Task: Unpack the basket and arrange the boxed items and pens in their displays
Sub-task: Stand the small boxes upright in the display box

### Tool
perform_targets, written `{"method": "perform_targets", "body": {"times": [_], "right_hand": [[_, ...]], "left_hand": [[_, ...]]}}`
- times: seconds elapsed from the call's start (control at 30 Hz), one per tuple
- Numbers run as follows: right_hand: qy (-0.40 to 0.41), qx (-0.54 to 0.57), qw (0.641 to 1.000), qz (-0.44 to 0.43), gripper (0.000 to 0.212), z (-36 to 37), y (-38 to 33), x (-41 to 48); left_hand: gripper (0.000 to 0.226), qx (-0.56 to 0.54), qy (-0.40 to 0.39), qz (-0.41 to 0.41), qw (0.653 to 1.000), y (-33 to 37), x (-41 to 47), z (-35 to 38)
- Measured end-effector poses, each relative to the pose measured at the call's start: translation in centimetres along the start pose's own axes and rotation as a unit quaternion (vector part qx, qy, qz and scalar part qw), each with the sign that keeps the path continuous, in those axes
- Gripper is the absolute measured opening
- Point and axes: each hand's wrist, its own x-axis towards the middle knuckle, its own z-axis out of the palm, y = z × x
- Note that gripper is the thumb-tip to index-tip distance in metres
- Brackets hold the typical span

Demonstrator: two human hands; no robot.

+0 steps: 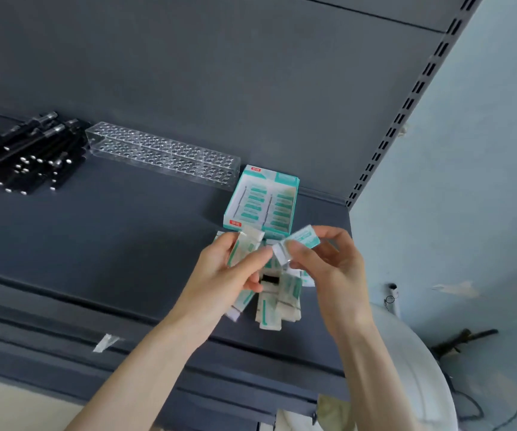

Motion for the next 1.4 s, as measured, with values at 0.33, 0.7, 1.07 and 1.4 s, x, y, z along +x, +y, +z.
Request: {"method": "perform_targets", "body": {"times": [0.33, 0.7, 1.07, 1.4], "right_hand": [[-0.006, -0.028, 1.000, 0.010, 0.028, 5.3, 1.0, 6.5], [0.000, -0.373, 0.926, -0.059, 0.034, 4.4, 2.4, 12.9], [-0.009, -0.544, 0.838, -0.049, 0.038, 4.9, 5.6, 17.6], [-0.005, -0.550, 0.833, -0.060, 0.017, 4.6, 6.2, 17.6]], "left_hand": [[0.008, 0.032, -0.059, -0.003, 0.998, 2.6, 9.8, -5.5], [0.023, 0.045, -0.034, -0.043, 0.997, 1.2, 15.5, -6.8], [0.016, 0.061, 0.045, 0.012, 0.997, -0.7, 15.3, -6.9], [0.010, 0.022, 0.051, 0.008, 0.998, -0.6, 15.3, -6.9]]}}
